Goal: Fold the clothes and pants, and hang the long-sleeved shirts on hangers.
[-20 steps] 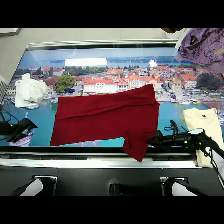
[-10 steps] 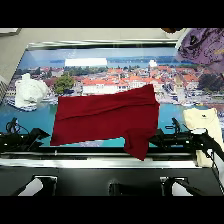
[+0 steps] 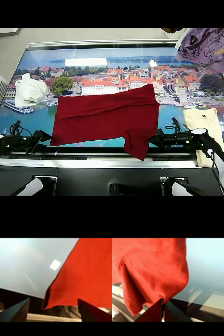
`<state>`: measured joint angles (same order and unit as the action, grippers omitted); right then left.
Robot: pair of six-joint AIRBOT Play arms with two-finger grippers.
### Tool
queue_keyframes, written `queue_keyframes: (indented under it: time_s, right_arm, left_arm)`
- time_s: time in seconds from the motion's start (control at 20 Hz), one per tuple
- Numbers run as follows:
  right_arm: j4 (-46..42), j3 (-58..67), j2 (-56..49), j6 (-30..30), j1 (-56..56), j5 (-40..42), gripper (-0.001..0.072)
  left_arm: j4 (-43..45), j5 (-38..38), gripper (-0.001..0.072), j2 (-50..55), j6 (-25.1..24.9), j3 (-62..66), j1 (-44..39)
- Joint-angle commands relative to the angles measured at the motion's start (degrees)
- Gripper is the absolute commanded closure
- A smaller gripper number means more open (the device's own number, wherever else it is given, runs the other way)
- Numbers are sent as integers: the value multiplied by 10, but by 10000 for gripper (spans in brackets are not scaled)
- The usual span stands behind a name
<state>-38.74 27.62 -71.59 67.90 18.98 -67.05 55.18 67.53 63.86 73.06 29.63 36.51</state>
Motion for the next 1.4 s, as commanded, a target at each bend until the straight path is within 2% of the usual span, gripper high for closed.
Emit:
queue_keyframes:
  time_s: [0.0,0.35,0.4,0.45,0.55,0.65,0.7,0.85,0.95,1.2,1.35]
  right_arm:
    - [0,0,0,-2,0,1,683]
    - [0,0,0,-9,0,2,684]
    - [0,0,0,-9,0,1,684]
    - [0,0,0,-9,0,0,684]
    - [0,0,0,-9,0,-1,684]
    - [0,0,0,-9,0,-1,684]
    - [0,0,1,-9,0,-1,684]
    - [-9,0,21,-3,0,-4,686]
    - [-35,0,62,26,0,-10,686]
    - [-148,0,230,122,0,-94,686]
    - [-169,0,346,182,0,-140,686]
  left_arm:
    - [-10,10,3,14,0,-1,0]
    - [-26,-4,14,48,-3,-1,-21]
    - [-25,-5,57,57,-3,-1,-30]
    - [-25,-7,180,63,-3,-1,-35]
    - [-25,-14,370,65,-2,-1,-37]
    - [-25,-14,600,65,-2,0,-37]
    - [-25,-14,692,64,-3,0,-37]
    - [-25,6,690,58,-2,3,-37]
    - [-24,16,690,21,10,3,-37]
    - [30,72,691,-141,127,2,-37]
    - [59,110,691,-237,164,2,-37]
